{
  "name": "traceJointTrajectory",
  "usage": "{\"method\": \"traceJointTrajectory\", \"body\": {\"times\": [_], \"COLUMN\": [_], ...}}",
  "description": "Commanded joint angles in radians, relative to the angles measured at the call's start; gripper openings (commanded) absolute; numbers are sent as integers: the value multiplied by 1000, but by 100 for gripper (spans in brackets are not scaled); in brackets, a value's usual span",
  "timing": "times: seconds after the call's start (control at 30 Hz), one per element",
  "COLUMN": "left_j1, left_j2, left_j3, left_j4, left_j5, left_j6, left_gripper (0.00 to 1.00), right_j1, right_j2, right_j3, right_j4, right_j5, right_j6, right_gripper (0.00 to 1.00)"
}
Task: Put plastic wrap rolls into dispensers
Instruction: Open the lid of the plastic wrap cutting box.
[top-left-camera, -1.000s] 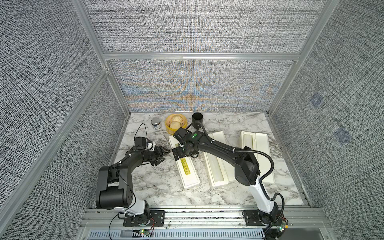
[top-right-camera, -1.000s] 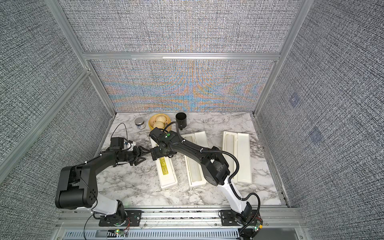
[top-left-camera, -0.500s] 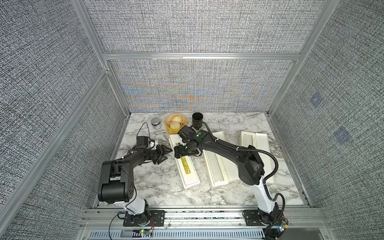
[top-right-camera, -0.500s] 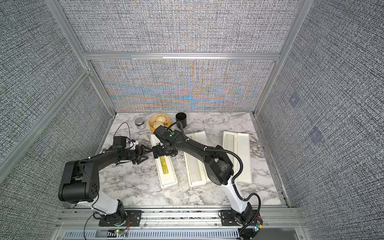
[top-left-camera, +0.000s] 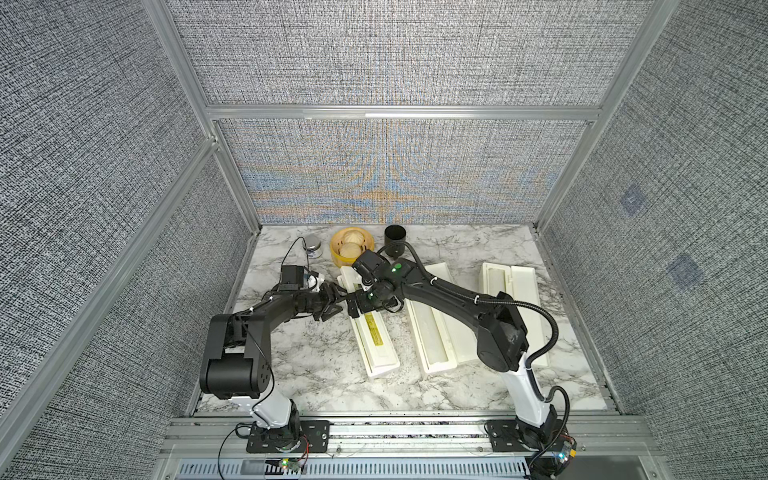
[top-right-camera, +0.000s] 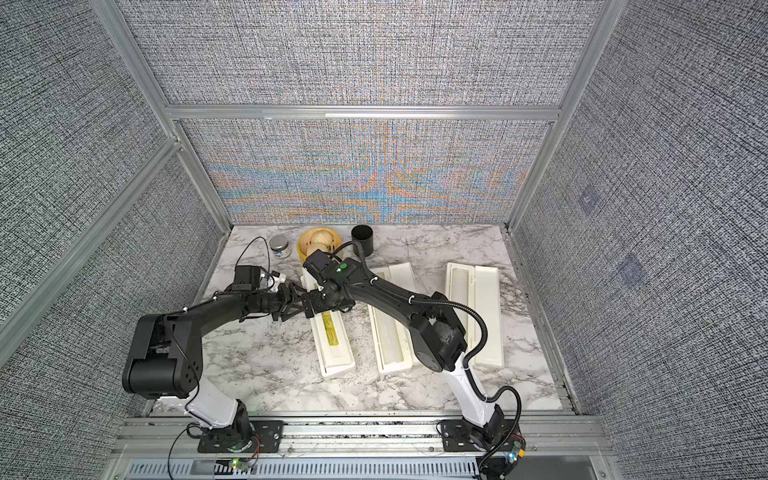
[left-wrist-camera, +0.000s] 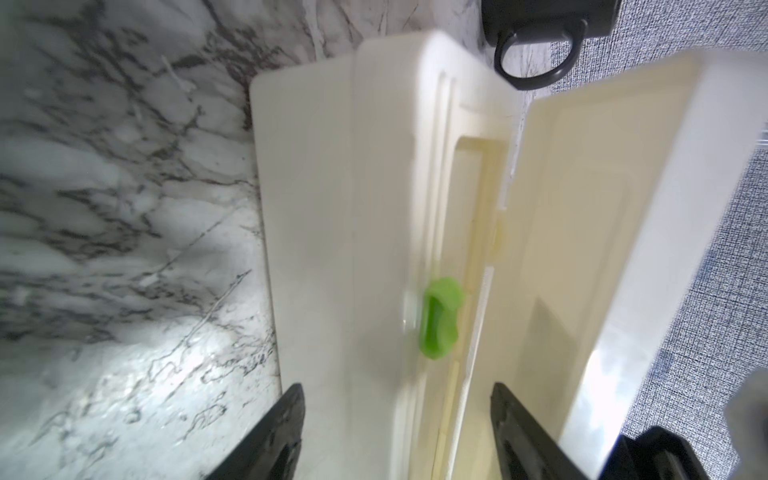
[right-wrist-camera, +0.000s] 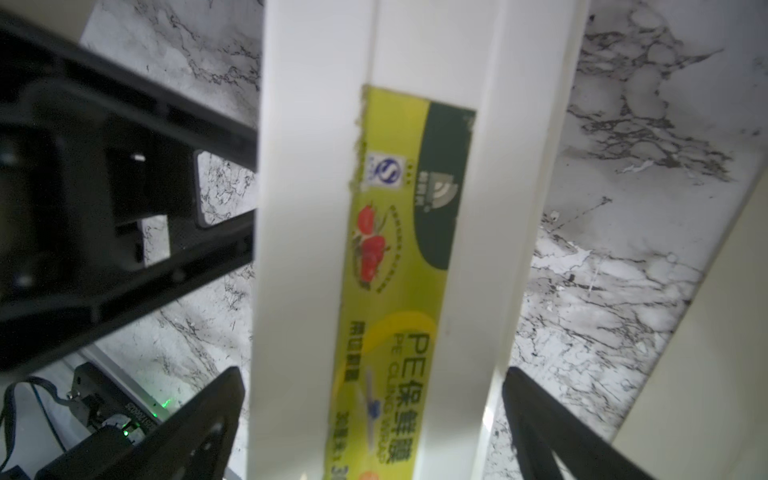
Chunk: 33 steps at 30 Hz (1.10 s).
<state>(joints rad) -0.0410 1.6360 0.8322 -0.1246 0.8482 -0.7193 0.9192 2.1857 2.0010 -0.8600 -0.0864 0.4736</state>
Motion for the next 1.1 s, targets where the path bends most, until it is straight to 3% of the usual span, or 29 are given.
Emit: {"method": "traceJointTrajectory", "body": {"times": [0.0, 0.13, 0.47, 0.57, 0.83, 1.07], "left_j1": [0, 1, 0, -2, -21, -31], "left_j2": [-2, 0, 17, 8, -28, -34], "left_j3": [9, 7, 2, -2, -45, -53], "left_j4": [8, 1, -23, -23, -18, -14], "left_j5": [19, 20, 23, 28, 39, 30], "left_j6": [1, 9, 34, 32, 11, 5], "left_gripper": [70, 70, 70, 70, 69, 69], "right_j1": [8, -14, -135, -161, -104, -55], "right_j2": [2, -24, -223, -253, -311, -296], "right_j3": [6, -32, -227, -270, -306, -407], "right_j4": [-95, -103, 18, 2, 18, 107], "right_j5": [71, 80, -44, 3, 46, -112], "right_j6": [-35, -31, -20, -28, -52, 10], "right_gripper": [99, 99, 99, 99, 92, 84]}}
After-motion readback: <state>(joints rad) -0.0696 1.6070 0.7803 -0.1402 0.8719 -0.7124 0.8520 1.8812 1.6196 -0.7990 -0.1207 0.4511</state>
